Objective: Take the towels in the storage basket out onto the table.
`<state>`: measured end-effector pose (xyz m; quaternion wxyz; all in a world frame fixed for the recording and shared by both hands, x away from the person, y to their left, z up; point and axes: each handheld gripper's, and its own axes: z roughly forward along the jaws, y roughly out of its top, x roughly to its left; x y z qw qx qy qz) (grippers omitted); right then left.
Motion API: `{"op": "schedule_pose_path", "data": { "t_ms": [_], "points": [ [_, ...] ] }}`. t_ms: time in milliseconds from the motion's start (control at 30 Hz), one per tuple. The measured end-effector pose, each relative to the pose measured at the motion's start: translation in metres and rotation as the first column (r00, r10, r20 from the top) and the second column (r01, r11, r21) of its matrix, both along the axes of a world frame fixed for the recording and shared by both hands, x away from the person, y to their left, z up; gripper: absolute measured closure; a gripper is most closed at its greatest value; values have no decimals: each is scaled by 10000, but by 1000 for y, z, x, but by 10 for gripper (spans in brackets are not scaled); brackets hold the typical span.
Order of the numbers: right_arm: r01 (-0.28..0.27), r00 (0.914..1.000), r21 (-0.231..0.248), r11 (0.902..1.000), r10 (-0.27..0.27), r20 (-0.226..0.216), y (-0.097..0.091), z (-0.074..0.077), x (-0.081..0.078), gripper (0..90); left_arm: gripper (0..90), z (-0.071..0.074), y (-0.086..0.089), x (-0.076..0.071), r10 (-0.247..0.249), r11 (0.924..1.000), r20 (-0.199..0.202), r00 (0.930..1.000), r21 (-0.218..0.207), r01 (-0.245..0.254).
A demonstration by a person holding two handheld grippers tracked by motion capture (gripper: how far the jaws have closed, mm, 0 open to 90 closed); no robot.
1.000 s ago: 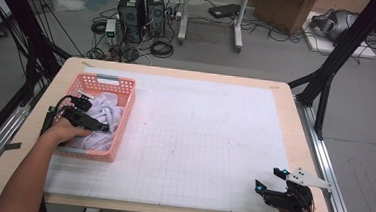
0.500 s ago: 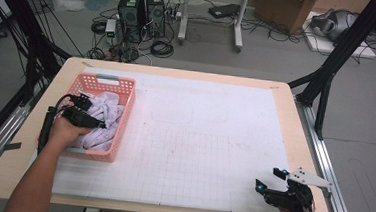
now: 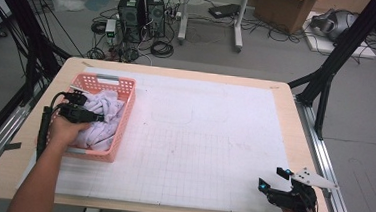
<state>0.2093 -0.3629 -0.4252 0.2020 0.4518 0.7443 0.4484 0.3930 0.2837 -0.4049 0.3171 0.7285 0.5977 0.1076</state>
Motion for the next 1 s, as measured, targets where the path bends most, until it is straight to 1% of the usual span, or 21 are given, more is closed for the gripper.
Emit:
{"op": "schedule_pose_path", "data": {
  "t_ms": [33, 67, 133, 167, 200, 233, 267, 333, 367, 433, 500, 533, 633, 700, 733, 767, 800, 867, 900, 1000],
  "points": [
    [5, 10000, 6, 10000, -5, -3, 0, 0, 0, 172, 617, 2, 2, 0, 73, 9999, 164, 9998, -150, -71],
    [16, 10000, 26, 10000, -16, 41, -1, 1, -1, 172, 617, 3, 2, -1, 132, 9997, 248, 9996, -192, -127],
    [27, 10000, 79, 10000, -27, 61, -1, 2, -1, 172, 617, 7, 5, -3, 270, 9989, 591, 9979, -387, -247],
    [30, 10000, 91, 10000, -31, 66, -1, 2, 0, 172, 617, 9, 6, -5, 358, 9984, 867, 9956, -479, -317],
    [24, 10000, 89, 10000, -24, 23, -1, 2, -1, 172, 617, 10, 7, -5, 350, 9981, 1011, 9943, -542, -296],
    [-1, 10000, 54, 10000, 1, 33, 0, 2, -1, 172, 616, 12, 7, -7, 467, 9975, 1251, 9910, -580, -397],
    [-11, 10000, 52, 10000, 10, 46, 0, 1, -1, 172, 616, 12, 8, -8, 532, 9970, 1389, 9889, -637, -447],
    [-13, 10000, 60, 10000, 13, 21, 1, 1, -1, 172, 616, 14, 9, -12, 653, 9956, 1777, 9819, -781, -521],
    [-11, 10000, 42, 10000, 10, 50, 1, 1, -1, 172, 616, 15, 11, -13, 664, 9949, 1961, 9783, -877, -500],
    [8, 10000, 75, 10000, -8, 60, 1, 2, -1, 172, 615, 16, 12, -16, 618, 9942, 2129, 9751, -997, -412],
    [-1, 10000, 83, 10000, 1, 58, 2, 2, -1, 172, 613, 17, 13, -18, 622, 9918, 2468, 9671, -1239, -321],
    [-8, 10000, 65, 10000, 8, 48, 2, 2, -1, 172, 613, 18, 13, -19, 629, 9916, 2620, 9630, -1261, -304],
    [-69, 9999, 28, 10000, 69, 105, 4, 2, -1, 172, 612, 20, 15, -19, 790, 9886, 2829, 9559, -1452, -387],
    [-34, 10000, 35, 10000, 34, 31, 4, 3, -2, 172, 612, 20, 15, -21, 859, 9881, 3029, 9491, -1475, -424],
    [-27, 10000, 86, 10000, 26, 62, 4, 2, -2, 172, 612, 21, 16, -21, 866, 9879, 3139, 9455, -1498, -408],
    [-27, 10000, 86, 10000, 26, 62, 4, 2, -2, 172, 611, 21, 16, -21, 866, 9879, 3139, 9455, -1498, -408],
    [-16, 10000, 20, 10000, 16, 93, 3, 2, -1, 172, 609, 21, 16, -23, 933, 9870, 3509, 9318, -1556, -403],
    [-12, 10000, 125, 9999, 11, 75, 2, 2, -1, 172, 607, 22, 15, -26, 1046, 9860, 3849, 9170, -1602, -452],
    [-6, 10000, 214, 9998, 5, 41, 2, 2, -1, 172, 607, 23, 14, -26, 1098, 9857, 3959, 9117, -1612, -488],
    [6, 10000, 281, 9996, -9, 94, 1, 2, 0, 172, 608, 25, 14, -28, 1139, 9861, 4247, 8981, -1585, -500]
  ]
}}
